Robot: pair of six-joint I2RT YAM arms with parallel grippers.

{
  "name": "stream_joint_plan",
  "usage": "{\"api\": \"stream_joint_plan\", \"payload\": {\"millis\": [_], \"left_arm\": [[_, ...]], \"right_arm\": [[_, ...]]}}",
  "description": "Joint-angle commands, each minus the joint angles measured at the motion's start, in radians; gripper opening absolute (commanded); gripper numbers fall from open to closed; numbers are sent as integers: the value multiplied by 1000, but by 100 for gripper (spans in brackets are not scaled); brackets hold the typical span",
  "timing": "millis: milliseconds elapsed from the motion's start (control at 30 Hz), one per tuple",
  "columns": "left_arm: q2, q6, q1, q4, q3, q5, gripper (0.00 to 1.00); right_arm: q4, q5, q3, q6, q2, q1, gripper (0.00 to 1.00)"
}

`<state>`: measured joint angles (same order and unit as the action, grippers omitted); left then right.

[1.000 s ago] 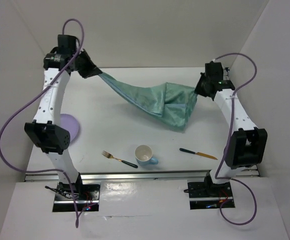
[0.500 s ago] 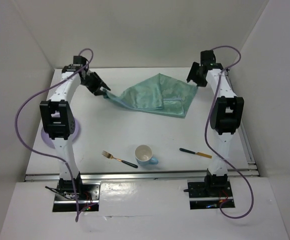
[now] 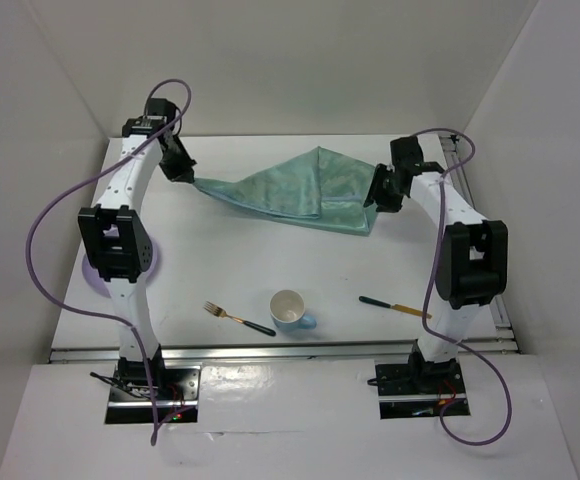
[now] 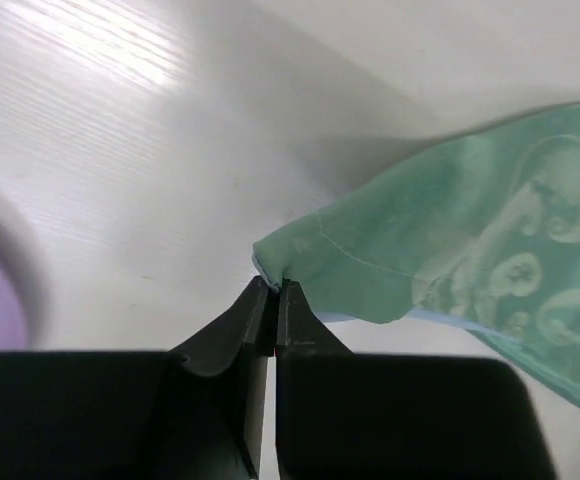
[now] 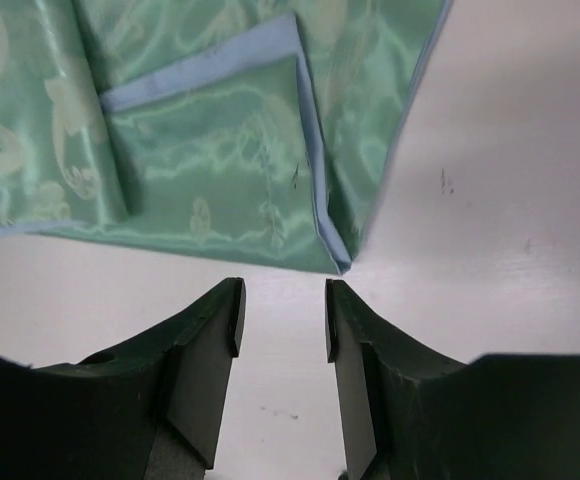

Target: Set the dinner table for one person

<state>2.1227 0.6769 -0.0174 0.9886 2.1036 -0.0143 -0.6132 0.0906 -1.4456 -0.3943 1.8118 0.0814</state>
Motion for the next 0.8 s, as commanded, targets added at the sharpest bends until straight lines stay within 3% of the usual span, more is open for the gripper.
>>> {"api": "stream_joint_plan", "payload": {"millis": [0, 100, 167, 200, 300, 500, 767], "left_arm": [[-6, -100, -36, 93, 18, -223, 16], [-35, -114, -45, 99, -71, -208, 42], [-67, -114, -46, 45, -169, -208, 51], [-93, -114, -56, 27, -194, -208, 61], [-93, -135, -56, -2, -211, -208, 74], [-50, -135, -65, 48, -154, -265, 78], [-3, -145, -65, 48, -188, -245, 78]], "right_arm": [[59, 35, 63, -12, -54, 8, 50], [49, 46, 73, -21, -54, 18, 55], [40, 46, 73, -21, -54, 27, 59], [40, 46, 85, -21, -54, 27, 61], [52, 55, 68, -21, -29, 27, 65], [14, 55, -85, 43, 102, 37, 65], [-17, 66, -249, 140, 270, 37, 75]]}}
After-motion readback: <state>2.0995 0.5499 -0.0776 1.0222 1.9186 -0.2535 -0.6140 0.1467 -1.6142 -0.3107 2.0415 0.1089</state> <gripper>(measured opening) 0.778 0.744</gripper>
